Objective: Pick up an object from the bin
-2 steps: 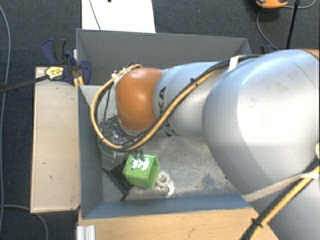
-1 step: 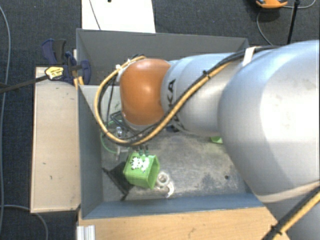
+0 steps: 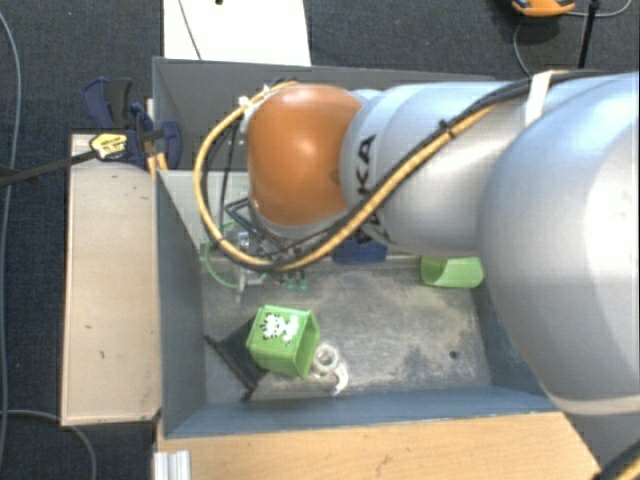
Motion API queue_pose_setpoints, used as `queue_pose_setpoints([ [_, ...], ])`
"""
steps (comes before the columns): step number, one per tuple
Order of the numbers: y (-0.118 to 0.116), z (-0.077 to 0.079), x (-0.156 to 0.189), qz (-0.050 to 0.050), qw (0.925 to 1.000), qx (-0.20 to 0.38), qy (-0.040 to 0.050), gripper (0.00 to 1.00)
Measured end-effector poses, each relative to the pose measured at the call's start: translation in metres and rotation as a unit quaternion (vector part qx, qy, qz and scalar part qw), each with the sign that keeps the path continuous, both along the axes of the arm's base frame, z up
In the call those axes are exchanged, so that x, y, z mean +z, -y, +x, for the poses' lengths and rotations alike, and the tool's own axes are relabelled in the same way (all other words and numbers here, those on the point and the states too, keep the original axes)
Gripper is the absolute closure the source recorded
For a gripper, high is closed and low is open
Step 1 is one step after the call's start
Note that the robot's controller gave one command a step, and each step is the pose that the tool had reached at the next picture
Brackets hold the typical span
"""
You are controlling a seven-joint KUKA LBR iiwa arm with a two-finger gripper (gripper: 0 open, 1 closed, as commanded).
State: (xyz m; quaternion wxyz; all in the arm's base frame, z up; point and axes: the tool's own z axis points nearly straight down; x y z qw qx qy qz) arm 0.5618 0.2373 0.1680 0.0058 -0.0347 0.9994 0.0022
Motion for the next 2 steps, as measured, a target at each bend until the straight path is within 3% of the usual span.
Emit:
queue_pose_setpoints([
  [1, -0.001, 0.001, 0.030, -0.001, 1.0000, -0.006, -0.0025, 1.00],
  [2, -0.004, -0.008, 0.099, 0.001, 1.0000, -0.001, 0.0012, 1.00],
])
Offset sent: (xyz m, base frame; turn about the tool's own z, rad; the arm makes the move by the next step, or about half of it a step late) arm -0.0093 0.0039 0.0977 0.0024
